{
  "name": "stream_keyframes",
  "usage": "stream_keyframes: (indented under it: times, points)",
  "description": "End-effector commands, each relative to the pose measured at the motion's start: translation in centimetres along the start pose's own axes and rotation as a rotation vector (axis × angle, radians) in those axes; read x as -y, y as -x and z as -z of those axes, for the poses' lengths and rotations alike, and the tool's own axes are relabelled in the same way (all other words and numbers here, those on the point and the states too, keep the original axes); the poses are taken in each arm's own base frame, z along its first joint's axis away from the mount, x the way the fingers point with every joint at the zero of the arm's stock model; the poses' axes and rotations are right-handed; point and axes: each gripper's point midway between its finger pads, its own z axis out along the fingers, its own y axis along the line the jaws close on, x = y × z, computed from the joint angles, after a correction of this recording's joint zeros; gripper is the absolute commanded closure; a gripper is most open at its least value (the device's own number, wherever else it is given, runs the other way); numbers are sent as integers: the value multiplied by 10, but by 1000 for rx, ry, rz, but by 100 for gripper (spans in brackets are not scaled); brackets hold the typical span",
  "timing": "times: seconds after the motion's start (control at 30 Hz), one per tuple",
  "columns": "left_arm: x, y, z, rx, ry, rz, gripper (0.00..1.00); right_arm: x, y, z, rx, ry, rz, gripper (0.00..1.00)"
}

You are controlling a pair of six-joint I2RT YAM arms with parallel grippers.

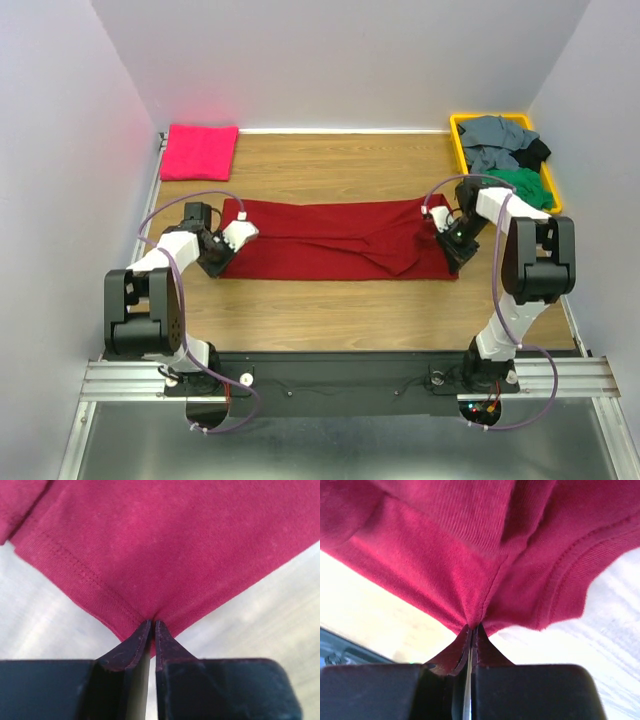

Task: Fold and stack the t-shirts
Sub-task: Fold the tshirt

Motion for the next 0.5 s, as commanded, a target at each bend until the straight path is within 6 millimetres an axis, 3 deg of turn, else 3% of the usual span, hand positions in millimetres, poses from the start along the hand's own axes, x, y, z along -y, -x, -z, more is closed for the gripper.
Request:
stream_keyframes:
  times: [0.0, 0.07, 0.1, 0.13, 0.17, 0.27, 0.3, 0.37, 0.4, 0.47]
  points:
    - [41, -53, 20, -182, -118, -19, 73, -15, -10, 28, 2, 31, 87, 94]
    - [43, -44, 29, -145, -131, -40, 64, -23, 3, 42, 67, 65, 95, 75]
    - [40, -34, 38, -117, -135, -68, 61, -24, 16, 62, 124, 52, 109, 70]
    - [40, -19, 43, -56, -149, -82, 60, -27, 23, 72, 161, 54, 112, 61]
    - [38, -8, 50, -14, -154, -100, 59, -28, 31, 83, 200, 52, 116, 59]
    - [31, 61, 86, 228, -139, -219, 49, -36, 51, 108, 298, 70, 104, 56]
    - [27, 71, 91, 251, -118, -244, 49, -36, 52, 108, 304, 72, 96, 56]
    - [40, 102, 96, 325, -137, -315, 49, -36, 59, 106, 318, 88, 70, 57]
    - [47, 130, 97, 387, -124, -379, 49, -37, 63, 105, 327, 105, 37, 58]
    - [65, 158, 95, 456, -158, -398, 48, -36, 70, 95, 315, 146, -5, 58]
